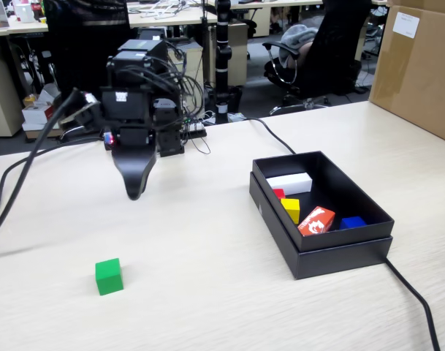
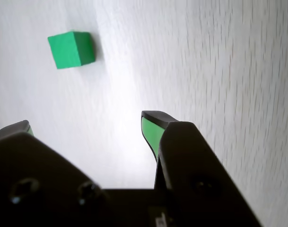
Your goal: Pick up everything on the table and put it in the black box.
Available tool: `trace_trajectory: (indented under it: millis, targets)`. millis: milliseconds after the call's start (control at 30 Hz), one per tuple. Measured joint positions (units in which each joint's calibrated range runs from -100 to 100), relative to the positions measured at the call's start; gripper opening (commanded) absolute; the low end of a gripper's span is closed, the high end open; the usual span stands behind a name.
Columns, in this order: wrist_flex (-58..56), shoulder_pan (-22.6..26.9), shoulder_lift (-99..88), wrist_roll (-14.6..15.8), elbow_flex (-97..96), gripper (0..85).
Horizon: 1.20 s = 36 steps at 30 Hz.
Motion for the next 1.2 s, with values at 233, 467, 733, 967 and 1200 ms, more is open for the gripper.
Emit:
trace_trajectory:
  millis: [233, 467, 733, 967, 1200]
  targets:
    - [2.9, -1.9, 14.2, -1.7, 4.7, 46.3]
    - [3.1, -2.0, 27.4, -1.8, 15.0, 46.1]
    - [3.0, -3.1, 42.1, -2.1, 29.7, 44.8]
    - [3.0, -3.3, 47.2, -3.1, 31.9, 44.8]
    - [3.0, -3.0, 47.4, -3.4, 31.9, 44.7]
